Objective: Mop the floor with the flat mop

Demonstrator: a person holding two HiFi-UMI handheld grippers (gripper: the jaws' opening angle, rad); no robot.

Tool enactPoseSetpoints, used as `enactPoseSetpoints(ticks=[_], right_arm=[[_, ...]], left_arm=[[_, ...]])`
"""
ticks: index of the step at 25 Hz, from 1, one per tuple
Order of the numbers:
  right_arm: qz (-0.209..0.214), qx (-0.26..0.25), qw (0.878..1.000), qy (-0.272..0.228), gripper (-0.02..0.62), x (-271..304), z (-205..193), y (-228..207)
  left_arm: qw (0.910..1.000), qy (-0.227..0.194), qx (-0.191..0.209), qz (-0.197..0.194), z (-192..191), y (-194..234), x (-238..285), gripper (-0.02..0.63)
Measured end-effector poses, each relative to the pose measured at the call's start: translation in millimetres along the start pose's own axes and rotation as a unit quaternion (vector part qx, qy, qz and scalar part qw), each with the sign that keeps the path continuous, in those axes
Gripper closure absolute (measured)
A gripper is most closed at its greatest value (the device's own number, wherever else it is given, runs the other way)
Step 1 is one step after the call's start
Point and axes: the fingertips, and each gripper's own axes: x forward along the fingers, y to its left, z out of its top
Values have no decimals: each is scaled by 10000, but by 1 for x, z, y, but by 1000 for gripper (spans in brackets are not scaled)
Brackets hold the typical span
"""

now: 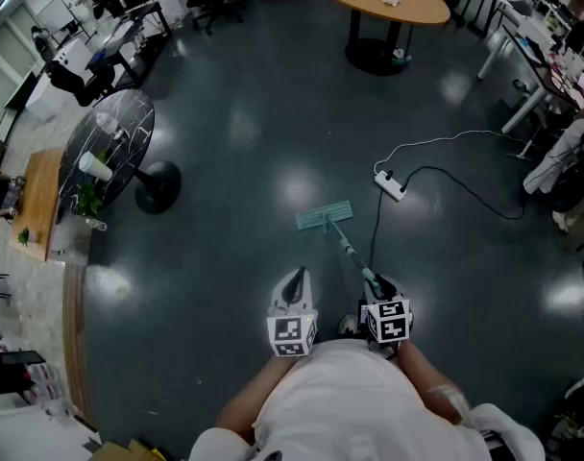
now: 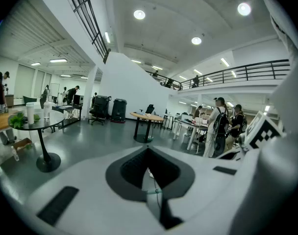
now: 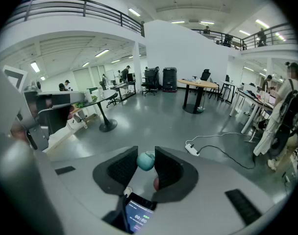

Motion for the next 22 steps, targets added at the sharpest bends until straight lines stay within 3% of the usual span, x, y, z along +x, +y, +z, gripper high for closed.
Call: enactPoseSetpoints(ticks=[13, 22], right_arm=[[-17, 108, 9999, 59, 483, -4, -7, -3], [-46, 208, 9989, 417, 483, -8, -40, -8]], left_arm=[[10000, -20, 28, 23, 0, -2, -5, 601], [9999, 35, -28, 128, -4, -2, -3, 601]])
